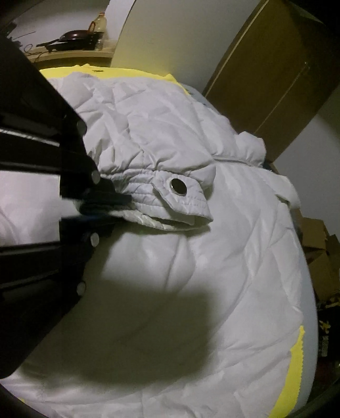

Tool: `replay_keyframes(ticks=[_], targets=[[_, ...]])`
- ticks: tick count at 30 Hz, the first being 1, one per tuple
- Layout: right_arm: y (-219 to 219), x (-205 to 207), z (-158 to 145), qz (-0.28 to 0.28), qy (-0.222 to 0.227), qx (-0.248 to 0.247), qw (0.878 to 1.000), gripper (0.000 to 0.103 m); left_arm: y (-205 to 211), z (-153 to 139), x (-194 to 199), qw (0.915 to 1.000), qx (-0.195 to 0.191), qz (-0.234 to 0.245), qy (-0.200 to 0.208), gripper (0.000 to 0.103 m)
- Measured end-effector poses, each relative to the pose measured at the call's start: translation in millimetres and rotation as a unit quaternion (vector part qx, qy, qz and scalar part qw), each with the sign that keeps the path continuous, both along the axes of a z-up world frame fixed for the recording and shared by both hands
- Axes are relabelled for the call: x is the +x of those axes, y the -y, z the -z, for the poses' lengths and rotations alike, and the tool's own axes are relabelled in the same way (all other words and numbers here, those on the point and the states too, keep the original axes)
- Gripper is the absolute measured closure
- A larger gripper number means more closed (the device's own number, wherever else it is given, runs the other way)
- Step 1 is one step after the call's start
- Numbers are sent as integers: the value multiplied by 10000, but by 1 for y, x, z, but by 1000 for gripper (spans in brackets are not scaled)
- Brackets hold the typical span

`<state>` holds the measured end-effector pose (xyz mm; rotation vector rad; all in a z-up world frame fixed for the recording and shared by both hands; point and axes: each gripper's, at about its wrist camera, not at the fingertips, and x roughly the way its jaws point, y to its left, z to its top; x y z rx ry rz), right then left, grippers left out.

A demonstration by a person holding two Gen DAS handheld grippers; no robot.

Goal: Fold large clothes

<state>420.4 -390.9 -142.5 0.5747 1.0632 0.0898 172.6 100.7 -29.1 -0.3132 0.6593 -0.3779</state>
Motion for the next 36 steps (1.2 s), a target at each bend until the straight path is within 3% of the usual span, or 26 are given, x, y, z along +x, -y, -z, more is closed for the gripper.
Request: replay_keyframes(ticks=[3, 4, 6, 9, 14, 18, 20, 21, 24, 29, 31, 36], targets=[[3, -10, -1, -283, 91, 212, 9993, 57, 28, -14, 27, 9994, 78, 311, -105, 0], [8, -17, -5, -275, 157, 240, 9992, 45, 38, -19, 35, 9991, 172, 370, -140, 0], [22, -41, -19, -91, 375, 111, 9992, 32, 68, -30, 56, 9976, 468, 493, -93, 0], [46, -90, -44, 287, 826, -152, 9961, 30, 118, -38, 93, 9934, 586, 987, -51, 0], [97, -184, -66, 795, 1507, 82, 9853, 25, 220, -19, 176, 9841, 454, 1676, -379, 0], [146, -248, -66, 1594, 1509, -93, 9756, 25, 281, 29, 231, 9738, 232, 1868, -1279, 0], [178, -282, -63, 2068, 1552, 139, 9659, 25, 310, 56, 249, 9602, -155, 2069, -1871, 0], [191, -297, -60, 2231, 1568, 261, 9618, 25, 319, 65, 252, 9554, -346, 2094, -2056, 0], [208, -328, -53, 2405, 1629, 344, 9563, 25, 367, 84, 250, 9300, -922, 2513, -2520, 0], [225, -346, -36, 2600, 1468, 369, 9537, 24, 439, 89, 239, 9160, -921, 3031, -2460, 0], [237, -351, -29, 2821, 1436, 500, 9473, 24, 463, 89, 236, 9110, -952, 3191, -2432, 0], [264, -343, -14, 3312, 1485, 1101, 9253, 24, 501, 105, 243, 9076, -968, 3177, -2569, 0]])
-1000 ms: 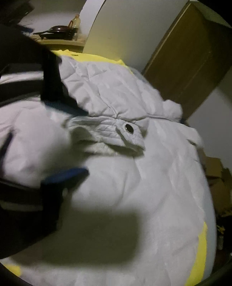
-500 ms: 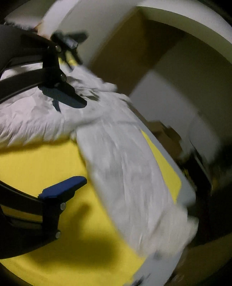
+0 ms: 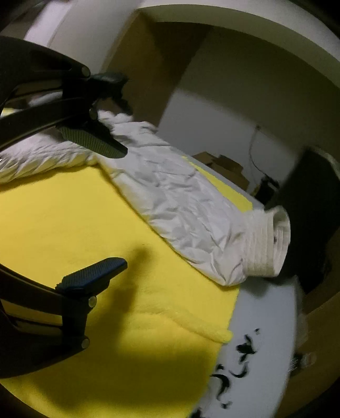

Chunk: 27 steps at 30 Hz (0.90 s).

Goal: Fold large clothes

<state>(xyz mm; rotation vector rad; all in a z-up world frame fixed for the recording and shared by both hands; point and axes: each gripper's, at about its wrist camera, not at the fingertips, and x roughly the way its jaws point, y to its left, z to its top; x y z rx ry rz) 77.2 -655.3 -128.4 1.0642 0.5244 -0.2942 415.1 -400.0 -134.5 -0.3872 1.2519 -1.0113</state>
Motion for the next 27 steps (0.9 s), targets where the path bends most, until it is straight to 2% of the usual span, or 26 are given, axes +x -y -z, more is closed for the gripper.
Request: replay_keyframes(ticks=[4, 5, 7, 9, 13, 15, 19, 23, 27], targets=[[32, 9, 15, 453, 250, 875, 9948, 24, 10, 17, 6, 9995, 214, -45, -237, 0], [43, 8, 15, 693, 259, 895, 9932, 24, 9, 19, 6, 9995, 195, -42, -261, 0], [67, 2, 7, 1182, 218, 540, 9913, 24, 8, 22, 9, 9993, 151, -28, -328, 0], [82, 5, 2, 1357, 92, 326, 9902, 24, 6, 26, 10, 9992, 119, -36, -370, 0], [82, 28, 8, 913, -47, 515, 9945, 25, 13, 26, 7, 9995, 201, -6, -228, 0], [68, 44, 18, 489, -2, 804, 9956, 25, 15, 25, 6, 9996, 268, 19, -129, 0], [55, 70, 40, 222, -109, 1346, 9906, 27, 14, 23, 5, 9995, 312, 52, -63, 0], [65, 82, 32, 570, -294, 946, 9934, 27, 10, 24, 8, 9996, 224, 91, -124, 0], [85, 80, 26, 1032, -373, 791, 9908, 27, 9, 25, 11, 9996, 164, 68, -234, 0]])
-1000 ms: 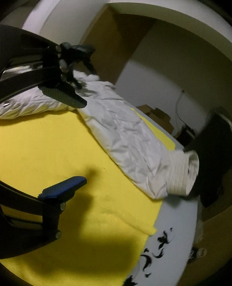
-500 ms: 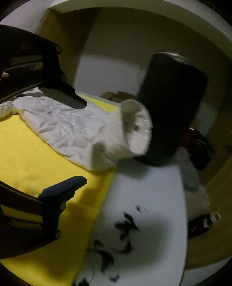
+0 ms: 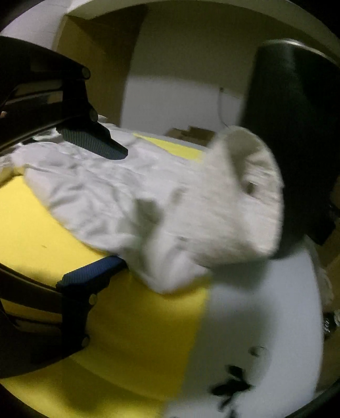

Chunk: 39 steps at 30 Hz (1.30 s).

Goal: Fold large clothes

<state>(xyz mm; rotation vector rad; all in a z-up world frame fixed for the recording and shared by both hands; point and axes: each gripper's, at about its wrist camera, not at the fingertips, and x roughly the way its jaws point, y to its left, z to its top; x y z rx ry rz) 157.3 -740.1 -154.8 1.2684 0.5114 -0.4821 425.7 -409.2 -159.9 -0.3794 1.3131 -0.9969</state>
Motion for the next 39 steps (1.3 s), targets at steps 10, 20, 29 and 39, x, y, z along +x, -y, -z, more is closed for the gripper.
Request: replay_keyframes(ticks=[10, 20, 29, 39], targets=[[0, 36, -2, -74, -727, -838, 9938, 95, 6, -4, -7, 9991, 154, 217, 325, 0], [-91, 46, -152, -376, 383, -2525, 9661, 98, -87, -72, -13, 9950, -559, -561, 612, 0], [-279, 142, -233, -2130, 856, -3295, 9158, 100, -340, -113, -77, 9638, -418, -2167, 1499, 0], [-458, 251, -100, -3927, 152, -4058, 8251, 90, -532, -34, -134, 9254, -336, -3724, 619, 0]])
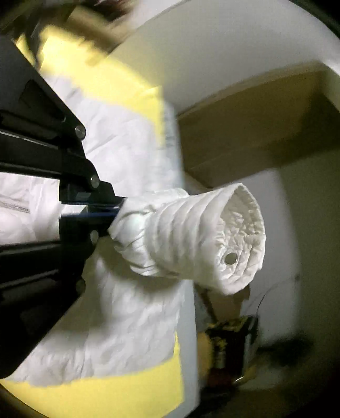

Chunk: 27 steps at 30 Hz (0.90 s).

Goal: Fold large clothes

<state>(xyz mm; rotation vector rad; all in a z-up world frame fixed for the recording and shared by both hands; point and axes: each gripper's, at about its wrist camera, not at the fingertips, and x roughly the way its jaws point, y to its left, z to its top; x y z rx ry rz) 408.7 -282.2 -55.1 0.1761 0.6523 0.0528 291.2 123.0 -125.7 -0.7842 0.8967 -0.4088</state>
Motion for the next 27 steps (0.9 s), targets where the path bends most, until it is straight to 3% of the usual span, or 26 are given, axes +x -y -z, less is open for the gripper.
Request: replay_keyframes(ticks=[1, 3, 5, 8, 10, 14, 16, 21, 24, 27], targets=[[-10, 7, 24, -169, -152, -200, 9995, 76, -6, 4, -2, 10000, -68, -22, -44, 0], [-7, 14, 62, -401, -711, -137, 9966, 54, -12, 7, -11, 9998, -164, -9, -82, 0], [-2, 9, 75, -454, -877, 278, 9947, 53, -15, 7, -16, 9999, -124, 66, -50, 0], [5, -21, 57, -603, -727, 905, 9914, 45, -10, 0, -17, 9995, 96, 301, 73, 0], [12, -46, 40, -583, -488, 1191, 9900, 34, 0, -8, -16, 9985, 269, 442, 184, 0], [44, -89, 11, -272, -152, 1483, 9885, 26, 20, -26, -14, 9947, 497, 781, 438, 0], [61, -112, 12, -20, -179, 1538, 9879, 23, 28, -30, -13, 9936, 490, 916, 451, 0], [111, -146, 31, 365, -850, 1869, 9780, 22, 31, -32, -15, 9909, 715, 1057, 419, 0], [109, -139, 4, 570, -623, 1268, 9883, 23, 29, -27, -16, 9921, 800, 945, 221, 0], [78, -94, -19, 325, -415, 767, 9957, 23, 26, -27, -33, 9932, 662, 933, 200, 0]])
